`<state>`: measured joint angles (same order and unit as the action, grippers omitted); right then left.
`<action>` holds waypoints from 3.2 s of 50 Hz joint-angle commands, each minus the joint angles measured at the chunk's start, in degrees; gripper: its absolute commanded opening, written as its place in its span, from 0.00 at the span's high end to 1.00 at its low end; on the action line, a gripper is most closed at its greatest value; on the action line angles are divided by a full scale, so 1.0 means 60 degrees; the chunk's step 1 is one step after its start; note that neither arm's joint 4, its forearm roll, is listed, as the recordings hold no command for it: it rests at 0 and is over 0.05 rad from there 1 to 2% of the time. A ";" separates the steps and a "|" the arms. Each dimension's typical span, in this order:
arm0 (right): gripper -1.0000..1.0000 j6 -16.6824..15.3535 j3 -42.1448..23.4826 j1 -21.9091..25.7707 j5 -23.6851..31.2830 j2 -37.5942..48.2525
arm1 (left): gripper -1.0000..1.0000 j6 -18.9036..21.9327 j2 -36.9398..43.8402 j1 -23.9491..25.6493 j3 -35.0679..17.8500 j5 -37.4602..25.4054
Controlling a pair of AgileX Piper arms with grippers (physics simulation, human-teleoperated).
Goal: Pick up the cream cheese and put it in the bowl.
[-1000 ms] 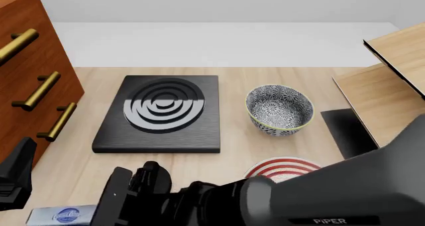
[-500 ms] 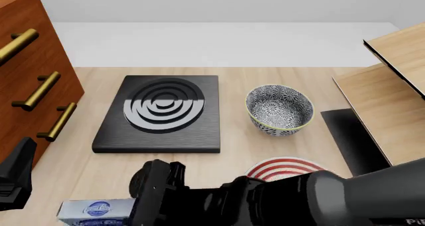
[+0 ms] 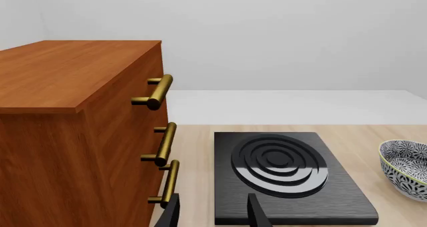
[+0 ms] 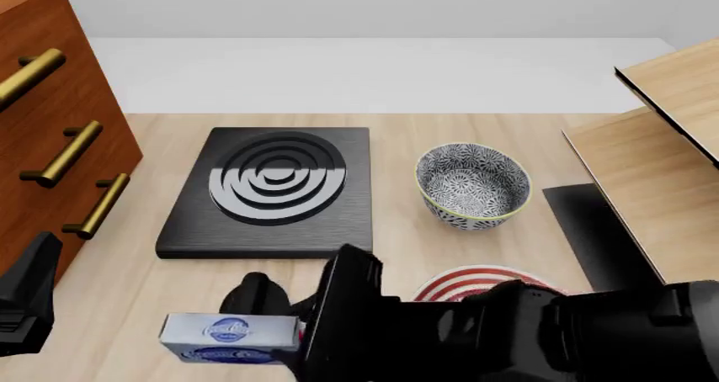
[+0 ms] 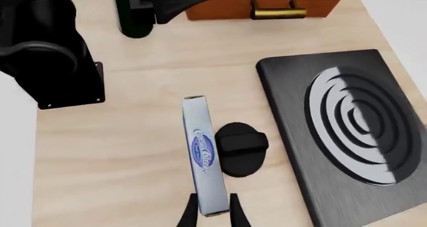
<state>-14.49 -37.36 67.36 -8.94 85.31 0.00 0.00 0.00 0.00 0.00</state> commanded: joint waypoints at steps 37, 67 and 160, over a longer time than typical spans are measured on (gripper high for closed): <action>1.00 -0.0465 -0.0555 -0.2886 0.4882 -0.4603 | 0.00 0.0000 0.0000 0.0000 0.0000 0.0000; 1.00 -0.1139 -0.3053 -0.6383 0.7307 -0.4044 | 0.00 0.0000 0.0000 0.0000 0.0000 0.0000; 1.00 -0.0370 -0.2854 -0.8939 0.5251 -0.0190 | 0.00 0.0000 0.0000 0.0000 0.0000 0.0000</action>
<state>-18.44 -54.50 12.83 24.79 82.16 0.00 0.00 0.00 0.00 0.00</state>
